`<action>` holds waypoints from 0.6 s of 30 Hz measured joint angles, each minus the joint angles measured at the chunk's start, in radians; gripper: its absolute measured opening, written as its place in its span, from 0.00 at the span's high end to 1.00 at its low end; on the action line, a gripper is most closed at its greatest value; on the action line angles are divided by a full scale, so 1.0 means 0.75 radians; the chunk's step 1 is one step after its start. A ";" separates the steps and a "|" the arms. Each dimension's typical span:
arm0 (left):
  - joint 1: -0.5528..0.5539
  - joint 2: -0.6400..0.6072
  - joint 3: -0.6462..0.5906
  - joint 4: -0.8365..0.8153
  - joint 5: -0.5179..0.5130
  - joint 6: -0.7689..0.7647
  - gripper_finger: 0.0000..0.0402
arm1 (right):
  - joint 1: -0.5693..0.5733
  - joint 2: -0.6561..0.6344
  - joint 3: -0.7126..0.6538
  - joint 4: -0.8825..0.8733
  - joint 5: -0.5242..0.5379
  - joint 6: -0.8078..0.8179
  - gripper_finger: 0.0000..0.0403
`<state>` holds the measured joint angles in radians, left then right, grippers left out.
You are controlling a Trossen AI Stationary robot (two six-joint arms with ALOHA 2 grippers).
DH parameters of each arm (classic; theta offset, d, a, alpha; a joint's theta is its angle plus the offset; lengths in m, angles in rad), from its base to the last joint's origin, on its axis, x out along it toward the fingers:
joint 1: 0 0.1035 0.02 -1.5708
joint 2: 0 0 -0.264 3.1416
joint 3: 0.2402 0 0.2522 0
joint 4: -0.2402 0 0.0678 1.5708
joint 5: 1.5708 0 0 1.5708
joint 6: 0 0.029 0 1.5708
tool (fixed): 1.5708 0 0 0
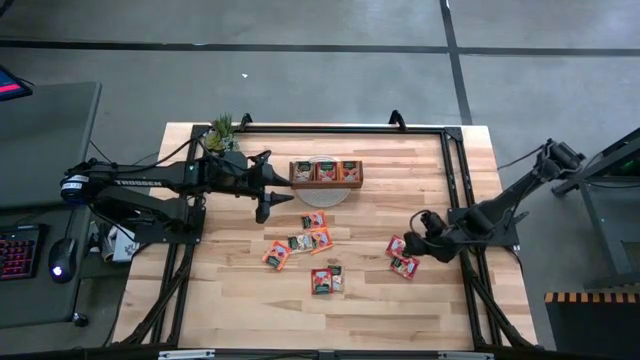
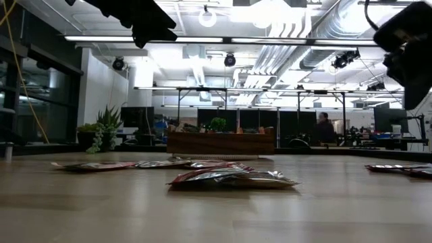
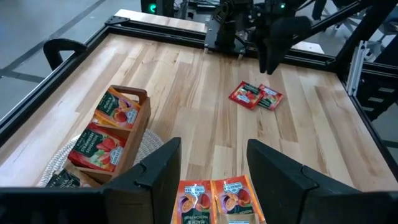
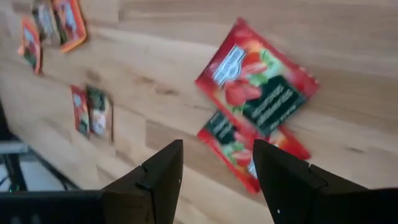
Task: Pick & Place Tea
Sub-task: Put the red tea bag in the middle section of the wooden organizer
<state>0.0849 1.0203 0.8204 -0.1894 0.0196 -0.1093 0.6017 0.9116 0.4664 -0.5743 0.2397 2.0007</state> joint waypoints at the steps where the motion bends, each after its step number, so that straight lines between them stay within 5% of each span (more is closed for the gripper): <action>1: 0.000 0.000 0.000 0.000 0.000 0.000 0.55 | -0.014 0.008 -0.002 -0.002 -0.011 0.004 0.53; 18: 0.000 0.000 0.000 0.000 -0.002 0.000 0.55 | -0.025 0.342 -0.017 0.029 -0.148 0.090 0.53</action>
<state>0.0849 1.0203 0.8204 -0.1894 0.0181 -0.1091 0.5827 1.1678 0.4534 -0.5523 0.1287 2.0681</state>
